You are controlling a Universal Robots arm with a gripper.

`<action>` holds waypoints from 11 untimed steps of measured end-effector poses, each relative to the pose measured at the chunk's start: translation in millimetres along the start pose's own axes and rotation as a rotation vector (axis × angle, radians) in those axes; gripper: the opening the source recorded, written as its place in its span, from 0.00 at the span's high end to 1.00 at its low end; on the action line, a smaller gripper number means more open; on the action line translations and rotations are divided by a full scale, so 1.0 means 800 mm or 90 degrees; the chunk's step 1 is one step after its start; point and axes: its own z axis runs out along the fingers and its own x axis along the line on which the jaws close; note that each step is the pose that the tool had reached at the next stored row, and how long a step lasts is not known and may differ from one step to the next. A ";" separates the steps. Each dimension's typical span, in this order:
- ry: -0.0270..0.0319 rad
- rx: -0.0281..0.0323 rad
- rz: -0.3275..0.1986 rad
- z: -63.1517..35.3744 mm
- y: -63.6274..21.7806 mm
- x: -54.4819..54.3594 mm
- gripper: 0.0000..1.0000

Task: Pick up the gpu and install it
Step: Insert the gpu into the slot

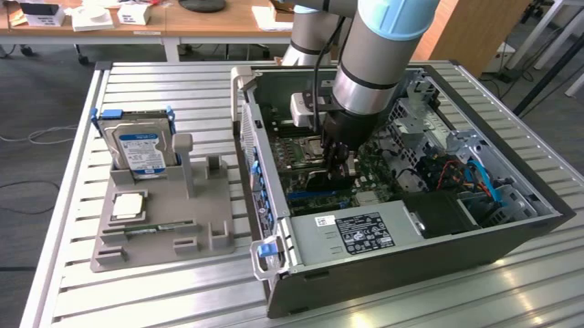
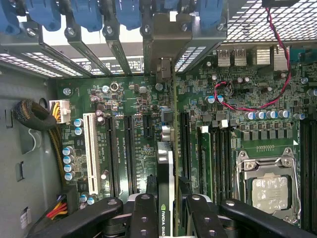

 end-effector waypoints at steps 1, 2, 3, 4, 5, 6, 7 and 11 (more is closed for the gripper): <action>0.0000 0.0000 0.001 0.000 0.000 0.000 0.73; 0.0000 0.0001 0.001 0.000 0.000 0.000 0.73; 0.0000 0.0001 0.002 0.000 0.000 0.000 0.73; 0.0000 0.0002 0.004 0.000 0.000 0.000 0.73; 0.0000 0.0003 0.005 0.000 0.000 0.000 0.73; 0.0000 0.0003 0.006 0.000 0.000 0.000 0.73; 0.0000 0.0003 0.006 0.000 0.000 0.000 0.73; 0.0001 0.0003 0.006 0.002 0.000 0.000 0.73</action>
